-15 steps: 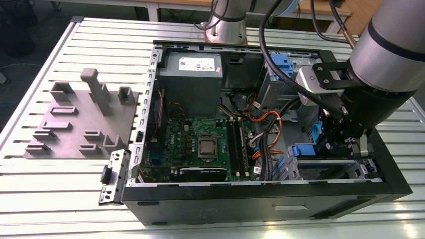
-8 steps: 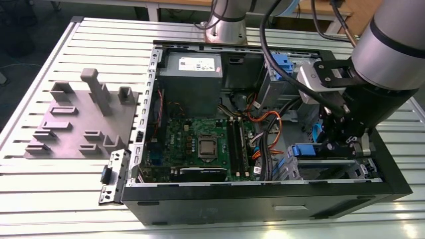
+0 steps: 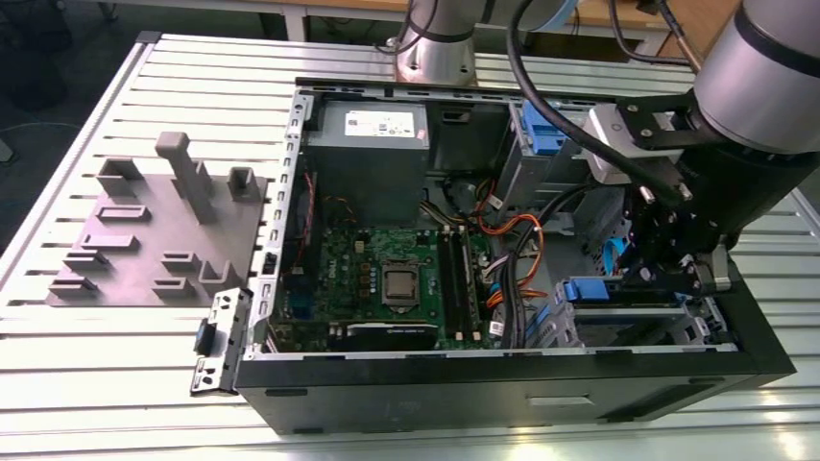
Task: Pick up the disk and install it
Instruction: 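Insert the second disk wire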
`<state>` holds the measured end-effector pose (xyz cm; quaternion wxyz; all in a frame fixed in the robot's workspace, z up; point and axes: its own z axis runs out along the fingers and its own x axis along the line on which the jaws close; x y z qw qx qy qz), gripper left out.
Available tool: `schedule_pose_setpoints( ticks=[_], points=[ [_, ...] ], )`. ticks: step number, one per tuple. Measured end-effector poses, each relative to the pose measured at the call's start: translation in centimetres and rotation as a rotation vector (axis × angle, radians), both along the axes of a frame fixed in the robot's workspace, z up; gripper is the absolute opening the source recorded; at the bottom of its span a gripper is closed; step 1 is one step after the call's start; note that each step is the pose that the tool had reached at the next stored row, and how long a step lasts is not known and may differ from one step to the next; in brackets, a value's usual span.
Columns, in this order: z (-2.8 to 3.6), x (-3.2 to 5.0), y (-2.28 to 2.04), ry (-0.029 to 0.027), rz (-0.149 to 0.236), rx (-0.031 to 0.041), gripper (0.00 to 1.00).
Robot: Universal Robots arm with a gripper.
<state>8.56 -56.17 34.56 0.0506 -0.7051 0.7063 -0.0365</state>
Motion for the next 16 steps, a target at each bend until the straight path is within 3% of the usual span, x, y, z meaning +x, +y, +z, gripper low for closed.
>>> schedule_pose_setpoints(
  ticks=[4, 7, 16],
  points=[
    [0.02, 0.00, 0.00, 0.0000, 0.000, 0.0000, 0.22],
    [0.04, 0.00, 0.00, 0.0000, 0.000, -0.0001, 0.11],
    [0.17, 0.00, 0.00, 0.0000, 0.000, 0.0000, 0.11]
  ],
)
